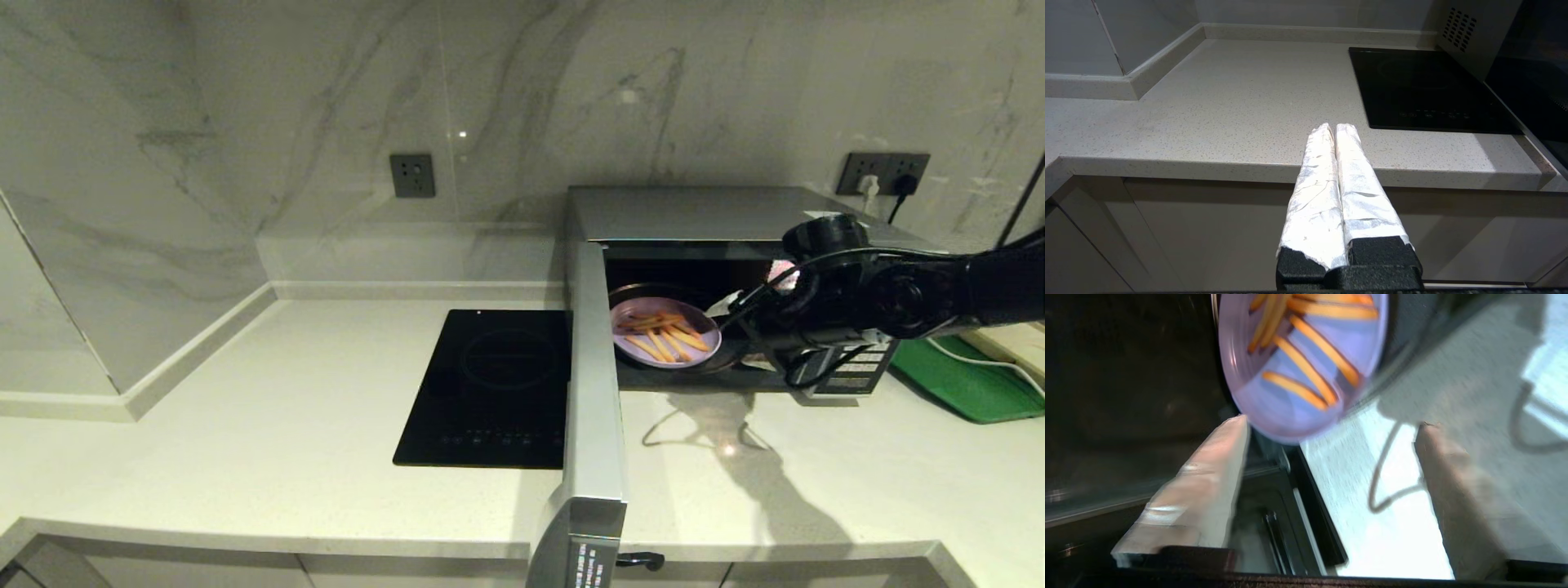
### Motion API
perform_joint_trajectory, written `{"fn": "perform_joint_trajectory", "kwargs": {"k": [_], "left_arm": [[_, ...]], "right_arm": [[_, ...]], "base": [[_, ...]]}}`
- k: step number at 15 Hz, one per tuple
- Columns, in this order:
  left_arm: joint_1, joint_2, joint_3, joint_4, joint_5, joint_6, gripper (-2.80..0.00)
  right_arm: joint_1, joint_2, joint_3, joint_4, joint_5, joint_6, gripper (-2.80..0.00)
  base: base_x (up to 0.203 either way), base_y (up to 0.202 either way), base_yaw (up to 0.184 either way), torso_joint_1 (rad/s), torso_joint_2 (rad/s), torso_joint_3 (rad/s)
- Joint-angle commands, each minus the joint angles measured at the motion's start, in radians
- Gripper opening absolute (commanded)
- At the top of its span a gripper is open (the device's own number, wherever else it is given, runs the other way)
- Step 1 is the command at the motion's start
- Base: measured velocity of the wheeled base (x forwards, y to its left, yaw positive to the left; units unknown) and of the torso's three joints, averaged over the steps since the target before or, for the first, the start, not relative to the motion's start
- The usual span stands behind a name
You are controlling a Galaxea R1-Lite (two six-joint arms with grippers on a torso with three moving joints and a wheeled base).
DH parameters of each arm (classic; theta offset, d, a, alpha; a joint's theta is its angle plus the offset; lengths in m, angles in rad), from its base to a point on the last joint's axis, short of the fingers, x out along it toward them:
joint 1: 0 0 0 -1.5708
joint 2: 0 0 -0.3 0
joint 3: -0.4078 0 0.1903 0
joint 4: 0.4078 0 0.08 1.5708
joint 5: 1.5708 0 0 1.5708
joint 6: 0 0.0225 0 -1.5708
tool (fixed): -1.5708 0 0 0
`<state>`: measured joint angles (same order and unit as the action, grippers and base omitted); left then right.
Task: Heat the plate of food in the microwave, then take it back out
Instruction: Close the microwave oven
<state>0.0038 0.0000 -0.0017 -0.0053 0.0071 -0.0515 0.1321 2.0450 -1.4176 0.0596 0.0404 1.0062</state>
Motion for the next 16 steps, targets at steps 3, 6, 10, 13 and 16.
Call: {"fn": "perform_joint_trajectory", "kwargs": {"k": [3, 6, 10, 13, 16], "left_arm": [[0.001, -0.001, 0.0, -0.001, 0.001, -0.001, -2.8], [0.001, 0.0, 0.0, -0.001, 0.001, -0.001, -2.8], [0.001, 0.0, 0.0, -0.001, 0.001, -0.001, -2.8], [0.001, 0.0, 0.0, -0.001, 0.001, -0.001, -2.8], [0.001, -0.001, 0.0, -0.001, 0.001, -0.001, -2.8]], "right_arm": [[0.01, -0.221, 0.161, 0.0, 0.012, -0.014, -2.8], [0.016, -0.429, 0.294, 0.007, 0.035, -0.029, -2.8], [0.029, -0.754, 0.451, 0.154, 0.042, -0.057, -2.8], [0.034, -0.987, 0.546, 0.386, 0.052, -0.135, -2.8], [0.039, -1.103, 0.491, 0.707, 0.108, -0.358, -2.8]], "base": [[0.0, 0.0, 0.0, 0.0, 0.0, 0.0], [0.0, 0.0, 0.0, 0.0, 0.0, 0.0], [0.0, 0.0, 0.0, 0.0, 0.0, 0.0], [0.0, 0.0, 0.0, 0.0, 0.0, 0.0], [0.0, 0.0, 0.0, 0.0, 0.0, 0.0]]}}
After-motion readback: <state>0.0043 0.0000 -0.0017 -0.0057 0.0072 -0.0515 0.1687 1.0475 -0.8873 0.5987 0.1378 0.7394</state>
